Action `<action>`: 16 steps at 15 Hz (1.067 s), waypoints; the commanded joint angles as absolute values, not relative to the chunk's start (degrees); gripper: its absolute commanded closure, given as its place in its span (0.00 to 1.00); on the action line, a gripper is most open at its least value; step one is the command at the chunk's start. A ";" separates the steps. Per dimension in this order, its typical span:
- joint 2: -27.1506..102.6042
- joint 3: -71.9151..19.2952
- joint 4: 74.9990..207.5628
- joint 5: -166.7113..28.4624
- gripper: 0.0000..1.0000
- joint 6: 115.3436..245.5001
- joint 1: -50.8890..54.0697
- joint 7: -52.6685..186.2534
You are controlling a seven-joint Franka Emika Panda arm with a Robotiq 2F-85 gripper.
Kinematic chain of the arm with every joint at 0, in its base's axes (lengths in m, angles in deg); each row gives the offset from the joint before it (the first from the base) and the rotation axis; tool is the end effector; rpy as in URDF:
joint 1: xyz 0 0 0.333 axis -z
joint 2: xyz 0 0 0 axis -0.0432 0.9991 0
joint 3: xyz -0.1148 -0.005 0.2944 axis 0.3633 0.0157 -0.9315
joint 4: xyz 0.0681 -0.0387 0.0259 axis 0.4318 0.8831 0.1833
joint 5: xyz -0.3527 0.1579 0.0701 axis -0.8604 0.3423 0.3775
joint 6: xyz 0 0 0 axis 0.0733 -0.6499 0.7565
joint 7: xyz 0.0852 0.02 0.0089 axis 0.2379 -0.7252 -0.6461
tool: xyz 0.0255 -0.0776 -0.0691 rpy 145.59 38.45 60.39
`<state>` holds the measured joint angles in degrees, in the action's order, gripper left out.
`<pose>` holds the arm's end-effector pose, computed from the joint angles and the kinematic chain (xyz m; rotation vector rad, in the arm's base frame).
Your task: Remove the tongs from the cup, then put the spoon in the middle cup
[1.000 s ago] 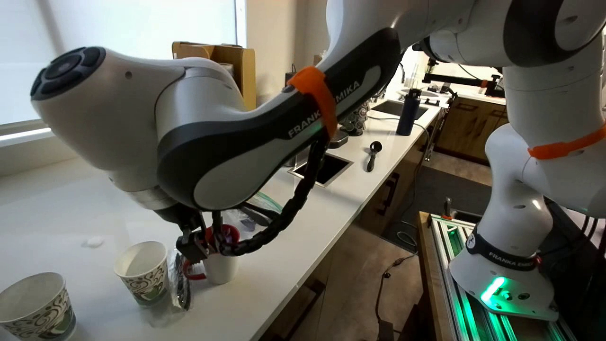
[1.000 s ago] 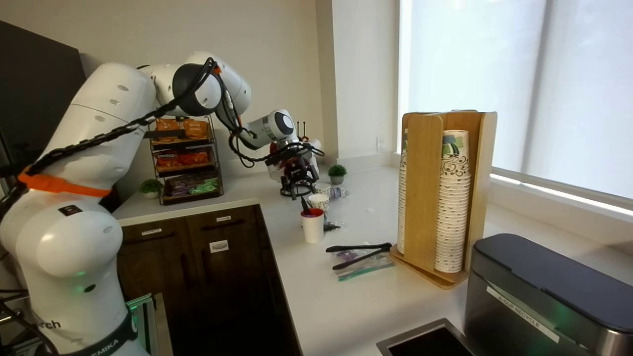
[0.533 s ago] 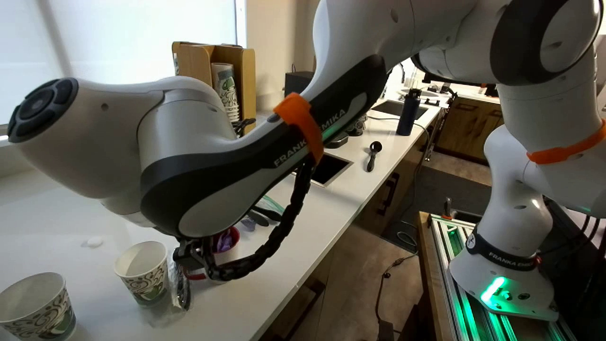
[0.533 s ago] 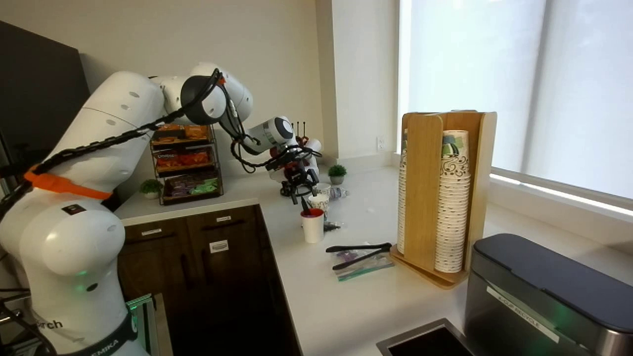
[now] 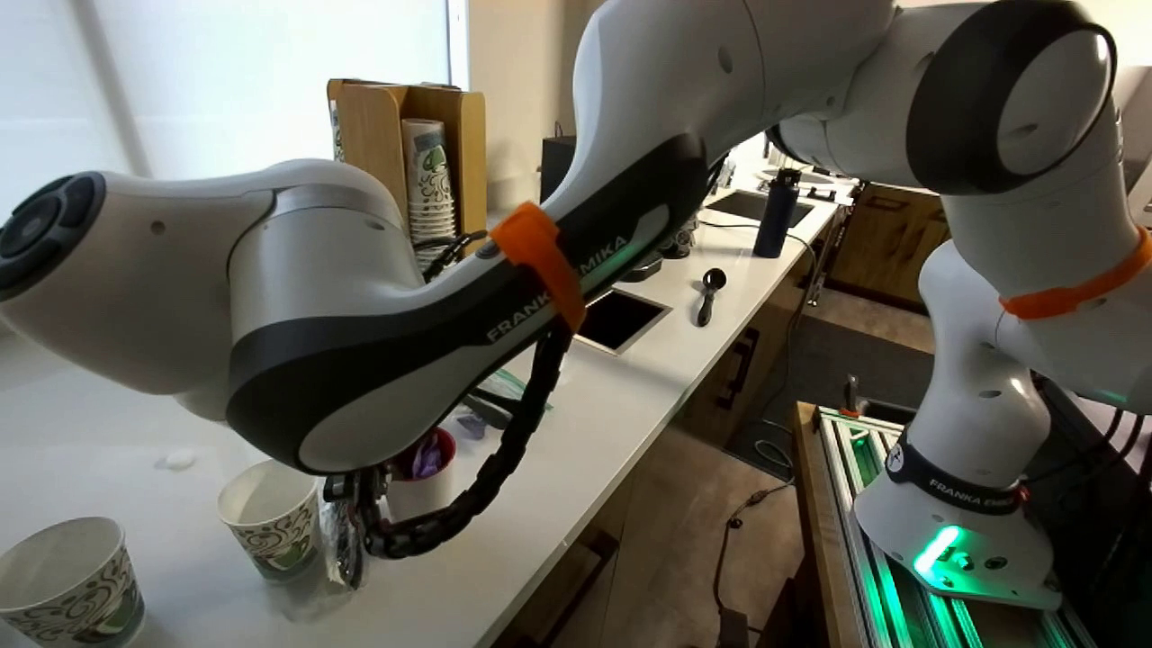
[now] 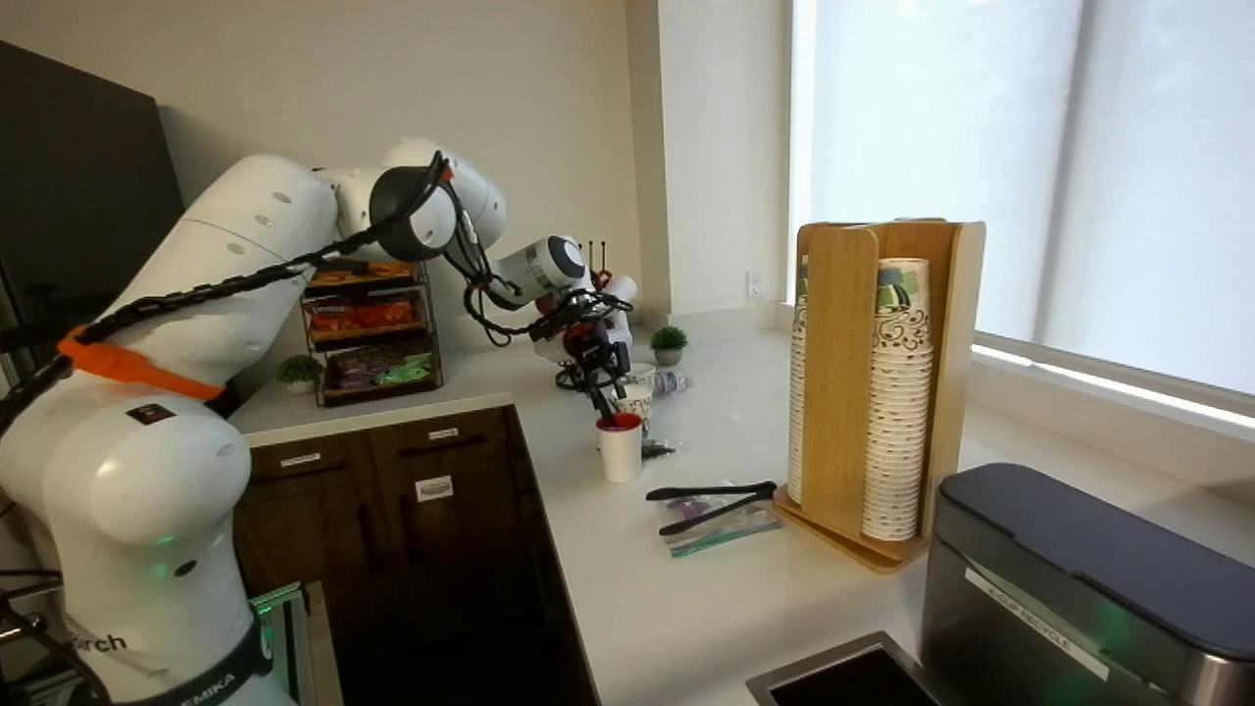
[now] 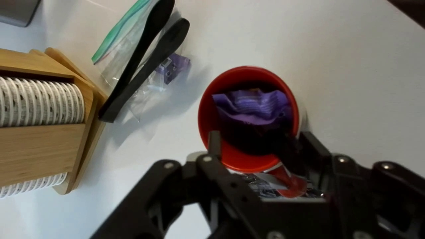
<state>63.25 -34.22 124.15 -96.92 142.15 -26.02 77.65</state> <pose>0.6235 0.3254 0.2895 2.5009 0.5687 -0.1785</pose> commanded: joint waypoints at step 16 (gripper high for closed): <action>53.57 -34.62 128.43 -96.63 0.99 139.72 -26.88 80.34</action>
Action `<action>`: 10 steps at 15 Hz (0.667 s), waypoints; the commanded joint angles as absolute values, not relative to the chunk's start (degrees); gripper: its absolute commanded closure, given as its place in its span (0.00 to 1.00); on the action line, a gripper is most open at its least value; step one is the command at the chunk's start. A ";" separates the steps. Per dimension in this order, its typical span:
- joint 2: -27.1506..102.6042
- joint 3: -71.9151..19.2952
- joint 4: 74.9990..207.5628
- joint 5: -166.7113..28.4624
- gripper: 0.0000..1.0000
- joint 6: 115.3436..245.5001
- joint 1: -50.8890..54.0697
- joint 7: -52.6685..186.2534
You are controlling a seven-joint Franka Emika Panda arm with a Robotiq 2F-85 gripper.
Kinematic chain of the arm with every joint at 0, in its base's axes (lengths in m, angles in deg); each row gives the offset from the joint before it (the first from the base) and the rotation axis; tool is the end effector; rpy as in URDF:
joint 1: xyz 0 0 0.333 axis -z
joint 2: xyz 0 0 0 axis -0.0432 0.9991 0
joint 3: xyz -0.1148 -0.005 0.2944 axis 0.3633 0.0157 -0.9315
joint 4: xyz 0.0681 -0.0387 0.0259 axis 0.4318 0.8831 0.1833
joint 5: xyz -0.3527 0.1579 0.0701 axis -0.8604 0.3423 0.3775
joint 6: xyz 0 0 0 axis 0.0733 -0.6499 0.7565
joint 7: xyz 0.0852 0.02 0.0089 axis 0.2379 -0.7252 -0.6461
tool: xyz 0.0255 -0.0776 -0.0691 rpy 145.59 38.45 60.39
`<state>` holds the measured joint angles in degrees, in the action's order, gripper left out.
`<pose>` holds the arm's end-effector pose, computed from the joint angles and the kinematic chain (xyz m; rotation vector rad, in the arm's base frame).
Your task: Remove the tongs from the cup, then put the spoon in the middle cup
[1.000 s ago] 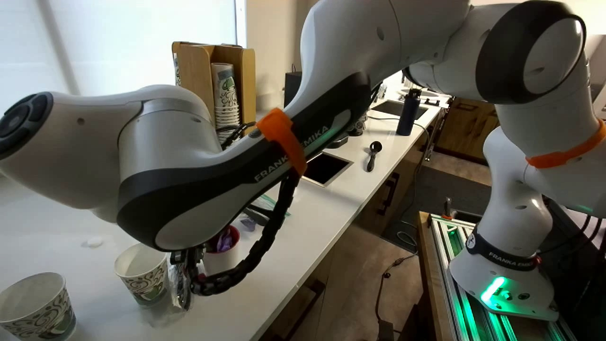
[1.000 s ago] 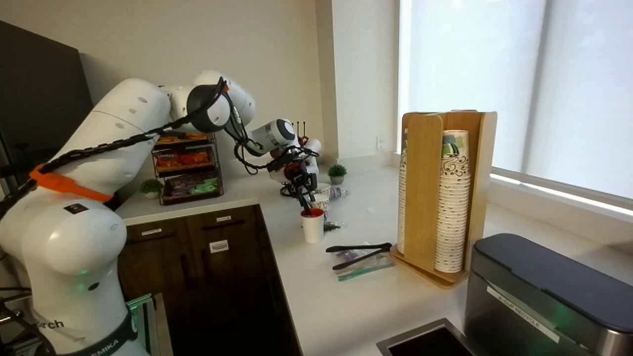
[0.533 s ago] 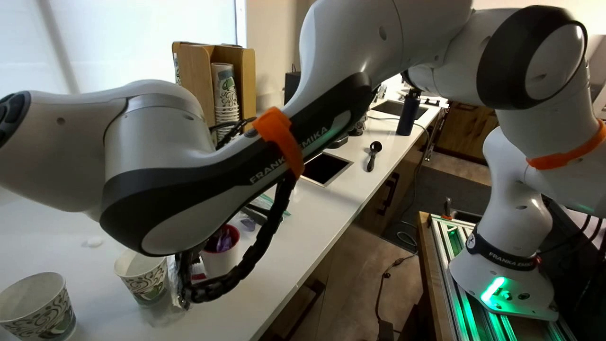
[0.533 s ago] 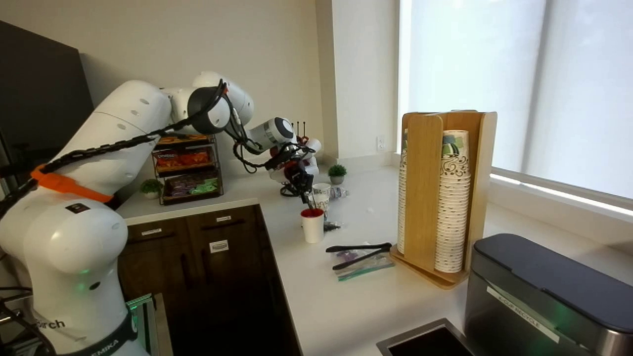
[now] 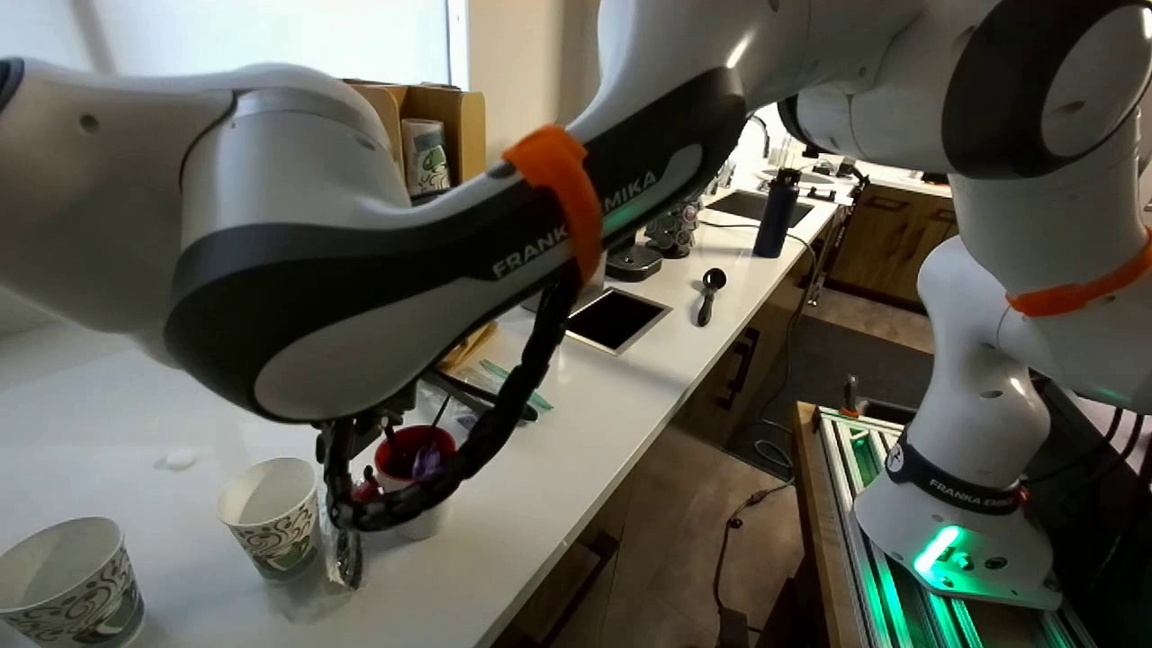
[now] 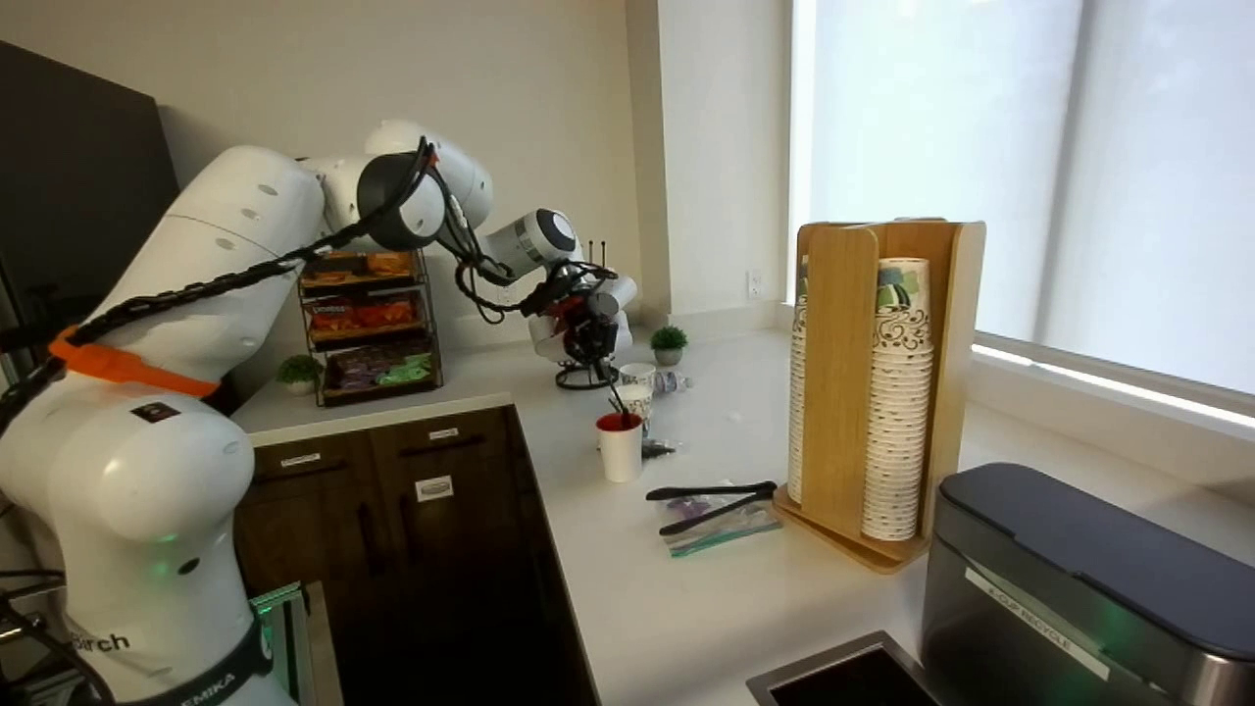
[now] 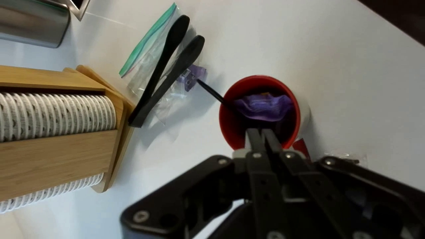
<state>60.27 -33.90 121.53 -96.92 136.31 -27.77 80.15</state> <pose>0.6156 0.3354 0.3424 2.4968 0.4772 -0.1464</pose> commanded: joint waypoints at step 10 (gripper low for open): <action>35.89 -36.75 146.74 -95.68 0.99 158.08 -20.33 85.87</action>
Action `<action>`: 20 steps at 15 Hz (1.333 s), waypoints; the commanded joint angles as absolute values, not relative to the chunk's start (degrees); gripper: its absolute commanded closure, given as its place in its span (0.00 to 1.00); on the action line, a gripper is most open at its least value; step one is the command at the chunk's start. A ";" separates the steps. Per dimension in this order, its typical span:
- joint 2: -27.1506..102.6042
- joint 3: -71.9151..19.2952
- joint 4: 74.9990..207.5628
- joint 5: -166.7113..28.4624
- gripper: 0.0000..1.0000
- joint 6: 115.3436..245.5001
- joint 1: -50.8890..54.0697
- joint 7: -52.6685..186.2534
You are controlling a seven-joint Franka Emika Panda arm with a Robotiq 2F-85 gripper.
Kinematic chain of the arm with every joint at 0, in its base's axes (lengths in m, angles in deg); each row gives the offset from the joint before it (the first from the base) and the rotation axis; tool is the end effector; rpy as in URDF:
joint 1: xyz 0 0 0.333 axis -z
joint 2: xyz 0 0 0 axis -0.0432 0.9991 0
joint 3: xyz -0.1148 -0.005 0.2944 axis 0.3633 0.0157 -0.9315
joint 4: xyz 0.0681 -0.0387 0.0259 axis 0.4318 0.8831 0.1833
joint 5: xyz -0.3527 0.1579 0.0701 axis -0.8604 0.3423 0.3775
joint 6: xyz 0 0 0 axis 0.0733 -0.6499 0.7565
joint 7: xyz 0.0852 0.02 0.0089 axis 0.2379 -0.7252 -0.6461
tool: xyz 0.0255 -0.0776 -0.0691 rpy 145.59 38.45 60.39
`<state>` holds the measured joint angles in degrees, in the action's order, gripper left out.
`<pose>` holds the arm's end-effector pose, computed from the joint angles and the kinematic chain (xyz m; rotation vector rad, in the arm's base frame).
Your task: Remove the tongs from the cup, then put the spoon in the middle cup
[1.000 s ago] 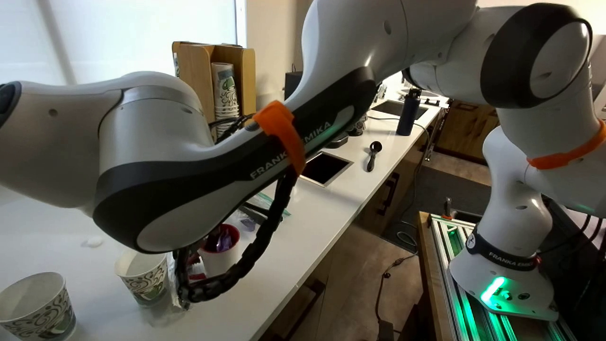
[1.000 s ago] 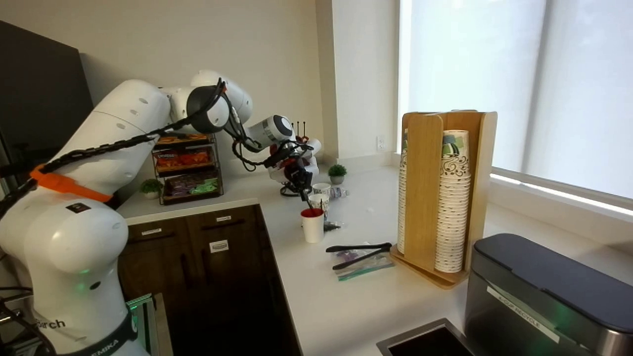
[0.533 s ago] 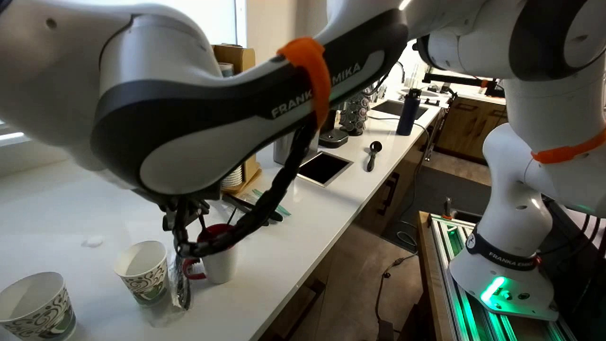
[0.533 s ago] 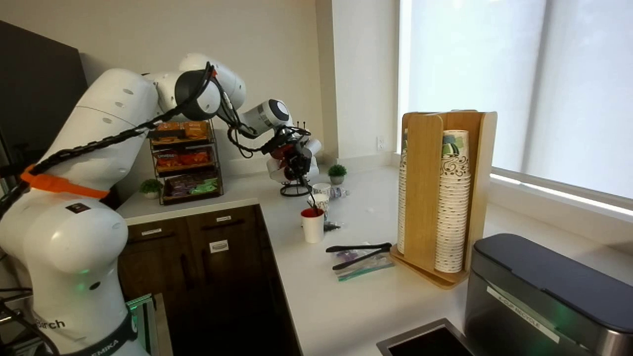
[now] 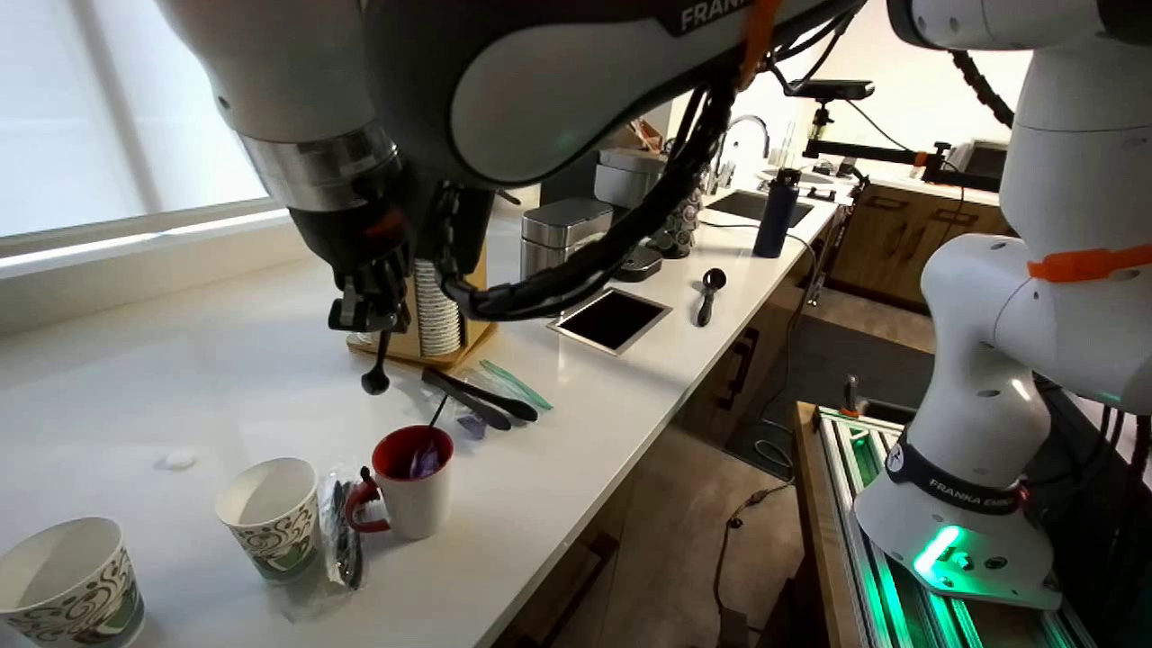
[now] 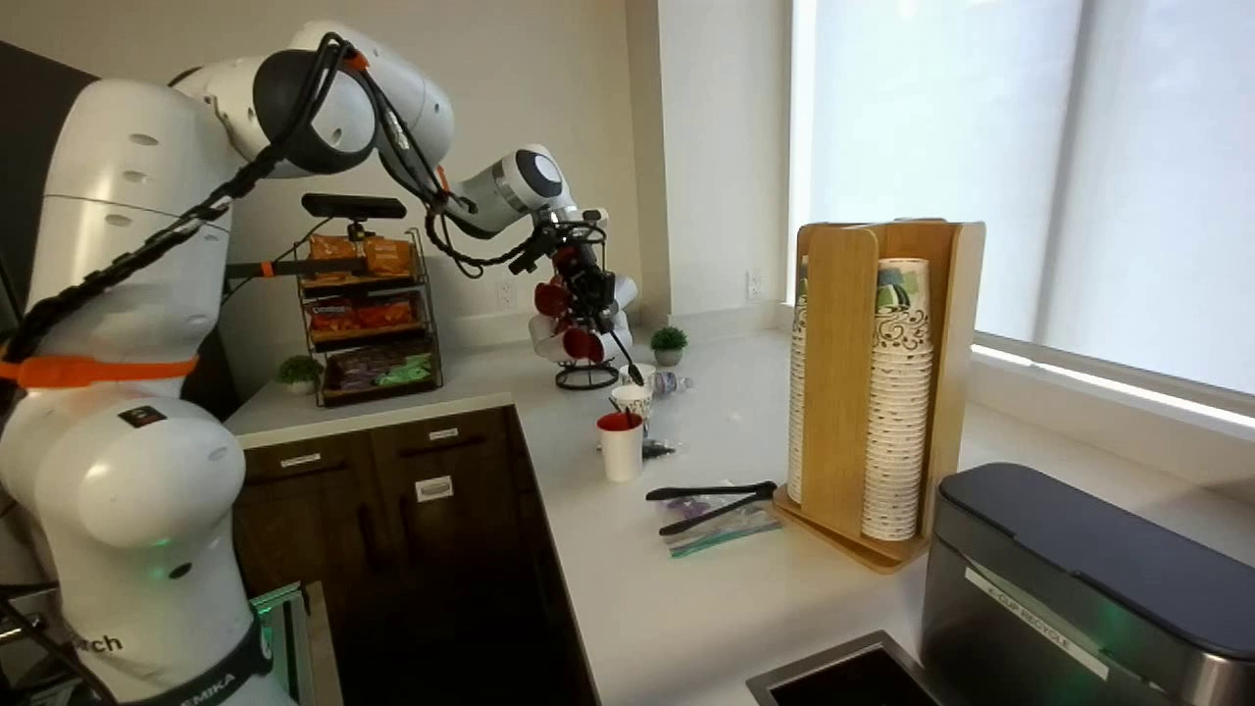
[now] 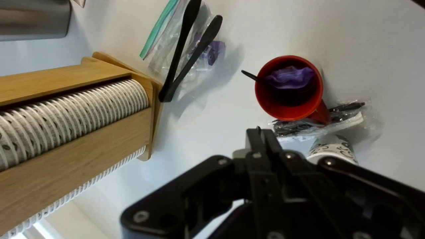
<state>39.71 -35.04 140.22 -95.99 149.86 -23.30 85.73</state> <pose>0.5813 0.2886 0.4488 2.6480 0.3643 0.1745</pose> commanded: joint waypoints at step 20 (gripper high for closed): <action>53.48 -39.66 123.16 -78.91 0.99 153.13 -14.60 57.74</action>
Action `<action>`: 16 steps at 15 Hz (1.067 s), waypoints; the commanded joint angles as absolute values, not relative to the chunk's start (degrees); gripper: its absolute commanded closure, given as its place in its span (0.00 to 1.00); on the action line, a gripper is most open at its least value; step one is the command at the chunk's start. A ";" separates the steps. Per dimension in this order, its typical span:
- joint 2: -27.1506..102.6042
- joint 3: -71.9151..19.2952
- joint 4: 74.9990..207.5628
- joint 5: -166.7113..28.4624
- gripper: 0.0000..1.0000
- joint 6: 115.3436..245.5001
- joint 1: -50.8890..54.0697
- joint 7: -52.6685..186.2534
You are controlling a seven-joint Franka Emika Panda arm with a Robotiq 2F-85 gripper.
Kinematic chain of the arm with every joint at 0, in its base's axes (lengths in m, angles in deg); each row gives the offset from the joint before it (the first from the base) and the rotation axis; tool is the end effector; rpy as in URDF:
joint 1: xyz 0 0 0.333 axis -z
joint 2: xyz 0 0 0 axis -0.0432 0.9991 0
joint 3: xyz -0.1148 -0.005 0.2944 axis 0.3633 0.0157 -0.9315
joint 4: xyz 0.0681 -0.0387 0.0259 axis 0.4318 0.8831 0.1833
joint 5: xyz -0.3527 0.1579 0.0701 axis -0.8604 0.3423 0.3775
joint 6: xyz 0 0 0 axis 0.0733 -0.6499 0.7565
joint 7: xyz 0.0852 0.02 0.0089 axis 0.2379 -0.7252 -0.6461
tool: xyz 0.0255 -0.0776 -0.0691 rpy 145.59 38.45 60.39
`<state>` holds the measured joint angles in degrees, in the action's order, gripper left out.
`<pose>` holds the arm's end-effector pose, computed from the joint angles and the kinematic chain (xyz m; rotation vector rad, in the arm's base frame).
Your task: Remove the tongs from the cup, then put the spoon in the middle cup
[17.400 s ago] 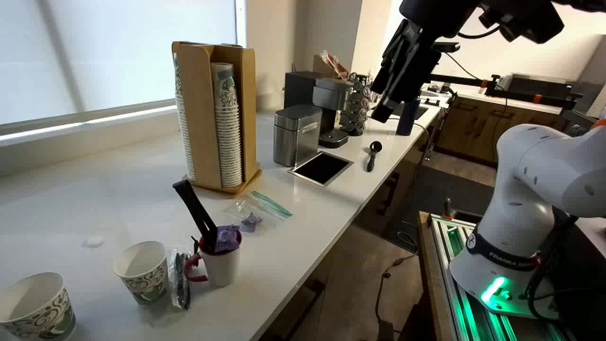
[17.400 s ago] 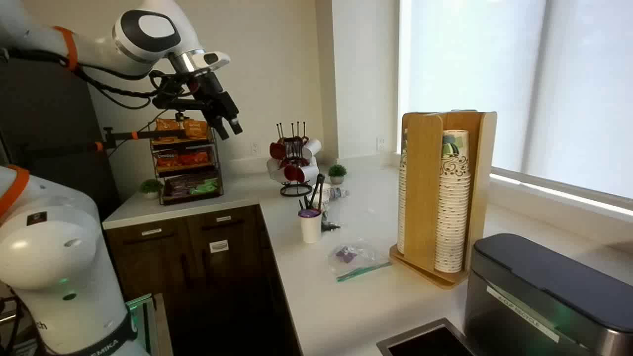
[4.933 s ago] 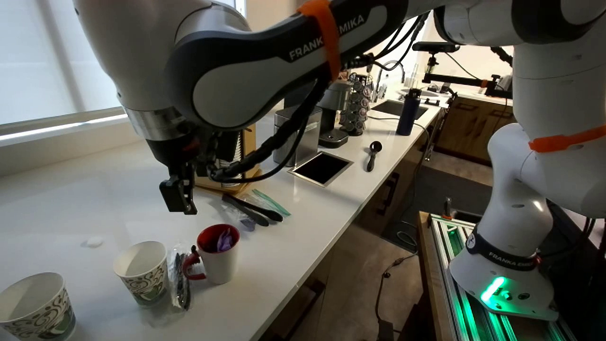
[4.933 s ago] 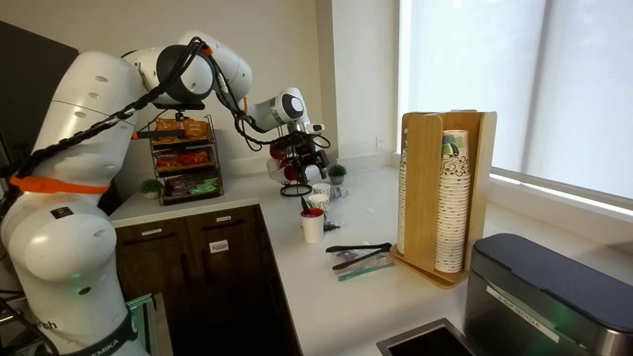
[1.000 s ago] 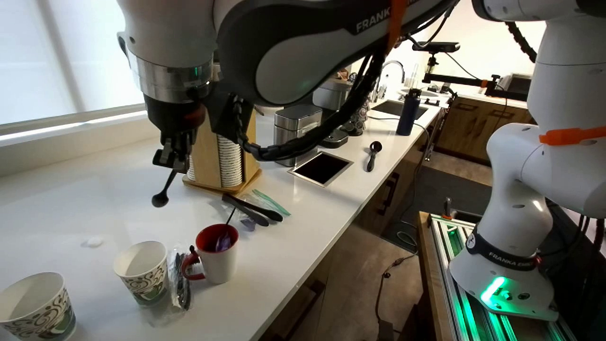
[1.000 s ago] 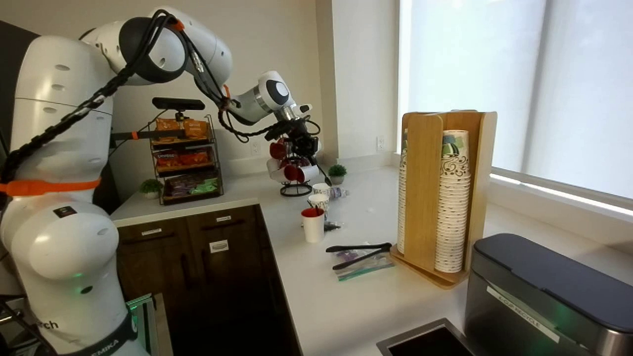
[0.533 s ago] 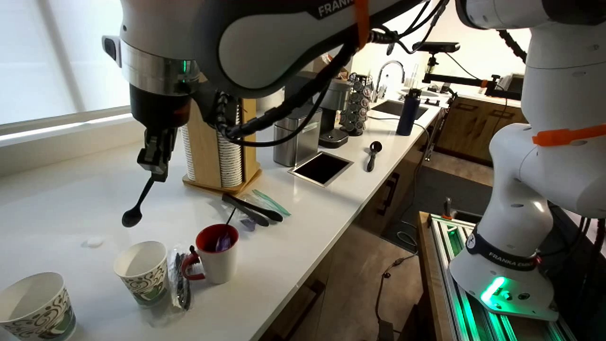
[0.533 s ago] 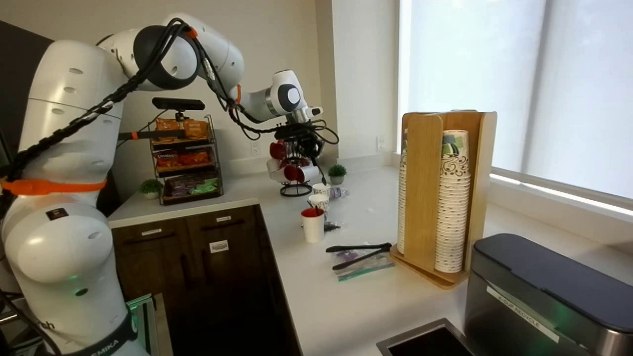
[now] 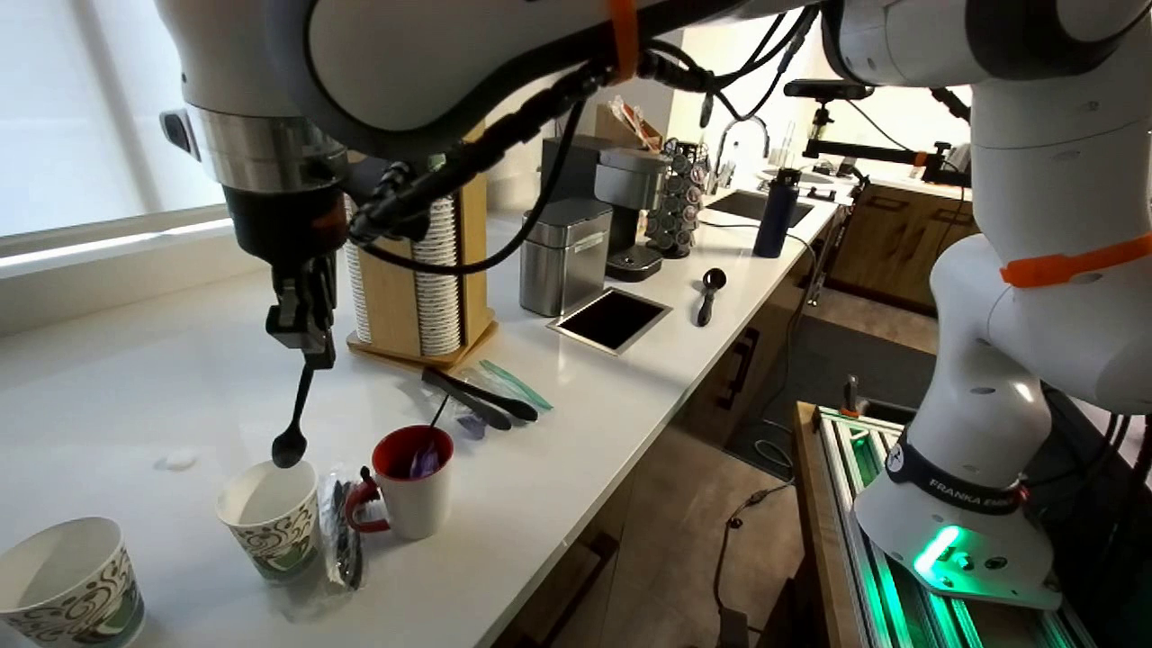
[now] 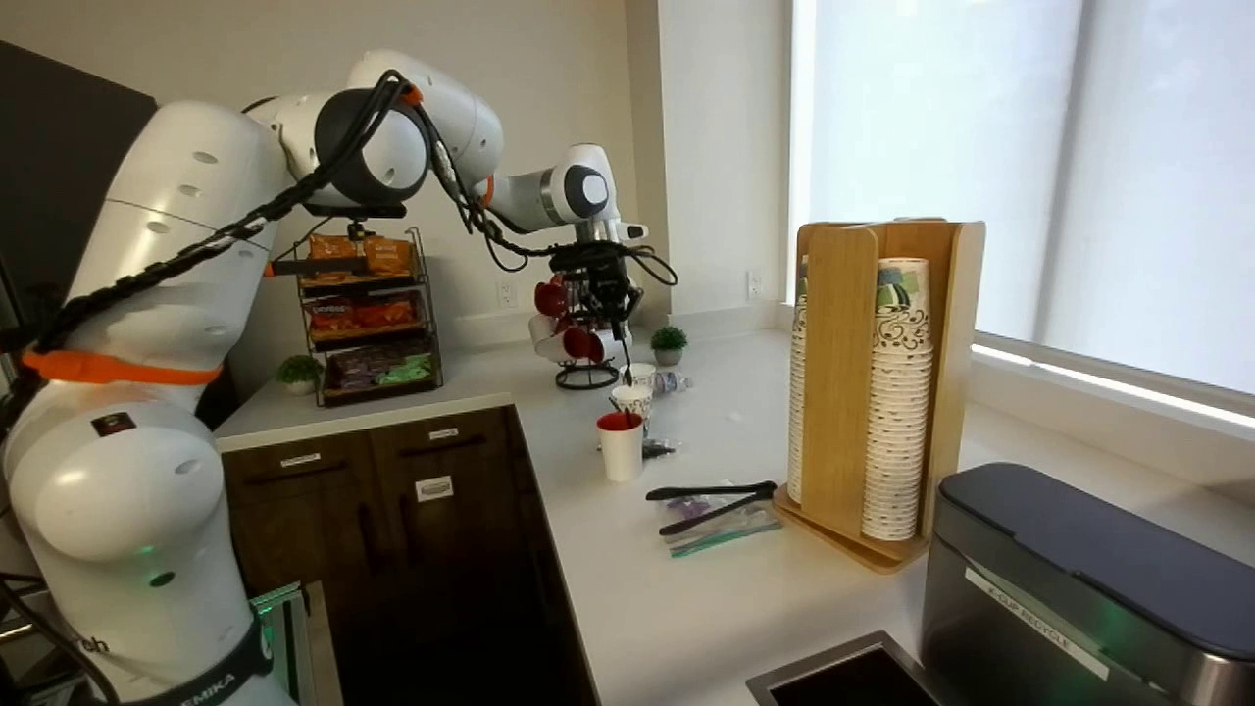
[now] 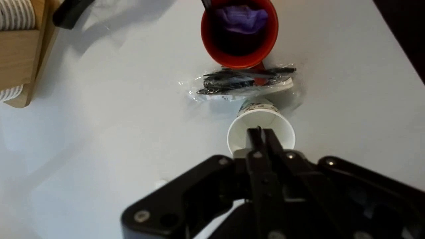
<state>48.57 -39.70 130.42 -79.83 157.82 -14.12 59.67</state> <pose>0.6458 0.2755 0.4321 2.8882 0.8315 0.1358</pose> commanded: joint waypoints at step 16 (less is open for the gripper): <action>67.00 -40.70 101.81 -77.31 0.47 140.30 -15.82 50.54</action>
